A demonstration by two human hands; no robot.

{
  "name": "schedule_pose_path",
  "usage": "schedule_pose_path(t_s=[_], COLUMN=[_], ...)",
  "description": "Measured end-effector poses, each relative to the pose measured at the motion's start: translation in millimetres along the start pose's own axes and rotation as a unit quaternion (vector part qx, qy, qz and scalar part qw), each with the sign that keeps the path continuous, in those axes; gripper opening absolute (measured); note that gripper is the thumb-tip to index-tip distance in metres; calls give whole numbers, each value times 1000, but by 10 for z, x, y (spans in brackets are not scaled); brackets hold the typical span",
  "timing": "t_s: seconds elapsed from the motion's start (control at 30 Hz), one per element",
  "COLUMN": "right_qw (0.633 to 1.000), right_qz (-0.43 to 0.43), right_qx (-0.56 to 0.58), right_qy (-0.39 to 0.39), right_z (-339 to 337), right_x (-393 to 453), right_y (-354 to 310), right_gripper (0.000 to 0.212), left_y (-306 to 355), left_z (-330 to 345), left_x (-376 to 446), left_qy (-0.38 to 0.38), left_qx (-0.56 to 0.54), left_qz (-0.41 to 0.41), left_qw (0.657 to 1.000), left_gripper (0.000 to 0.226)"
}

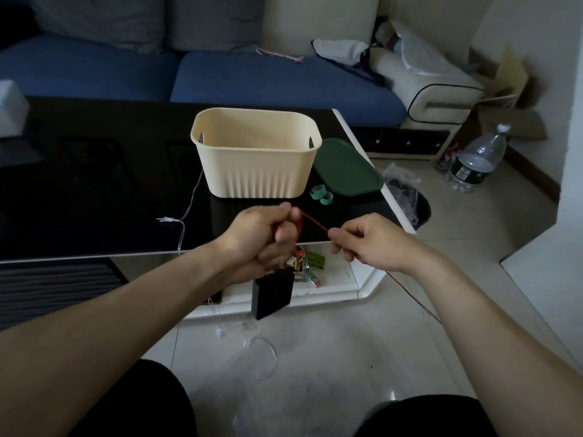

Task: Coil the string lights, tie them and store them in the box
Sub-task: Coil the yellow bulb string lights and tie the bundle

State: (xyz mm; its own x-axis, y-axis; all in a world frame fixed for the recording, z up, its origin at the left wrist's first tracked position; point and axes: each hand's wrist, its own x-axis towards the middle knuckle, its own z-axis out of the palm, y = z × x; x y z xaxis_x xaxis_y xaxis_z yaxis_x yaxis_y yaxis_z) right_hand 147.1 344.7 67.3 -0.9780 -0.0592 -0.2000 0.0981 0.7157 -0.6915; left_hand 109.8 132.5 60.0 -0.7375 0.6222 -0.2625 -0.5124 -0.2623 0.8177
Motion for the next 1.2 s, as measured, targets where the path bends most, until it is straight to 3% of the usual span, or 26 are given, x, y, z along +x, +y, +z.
schedule_pose_path(t_s=[0.17,0.47,0.67,0.8,0.9,1.07,1.2], right_qw=[998,994,980,978,983,993,996], right_qz=[42,-4,-61,-99,-110,-86,-68], right_qx=[10,-58,-105,-85,-58,-30,21], right_qy=[-49,-97,-156,-160,-137,-77,-44], right_z=[15,209,441,447,392,299,211], right_x=[-32,-22,-99,-152,-169,-140,-115], right_y=[57,-73,-332,-396,-409,-343,-289], right_gripper=[39,28,20,13,10,8,22], left_y=[77,74,109,66,14,-84,-76], left_z=[-84,-38,88,104,99,78,51], left_x=[50,33,-57,-70,-108,-91,-66], left_qy=[121,165,55,29,-24,-119,-156], left_qx=[-39,-49,-59,16,101,167,233], left_qz=[80,95,47,-33,-84,-142,-156], left_qw=[989,980,996,999,991,968,947], left_gripper=[34,39,39,52,44,65,68])
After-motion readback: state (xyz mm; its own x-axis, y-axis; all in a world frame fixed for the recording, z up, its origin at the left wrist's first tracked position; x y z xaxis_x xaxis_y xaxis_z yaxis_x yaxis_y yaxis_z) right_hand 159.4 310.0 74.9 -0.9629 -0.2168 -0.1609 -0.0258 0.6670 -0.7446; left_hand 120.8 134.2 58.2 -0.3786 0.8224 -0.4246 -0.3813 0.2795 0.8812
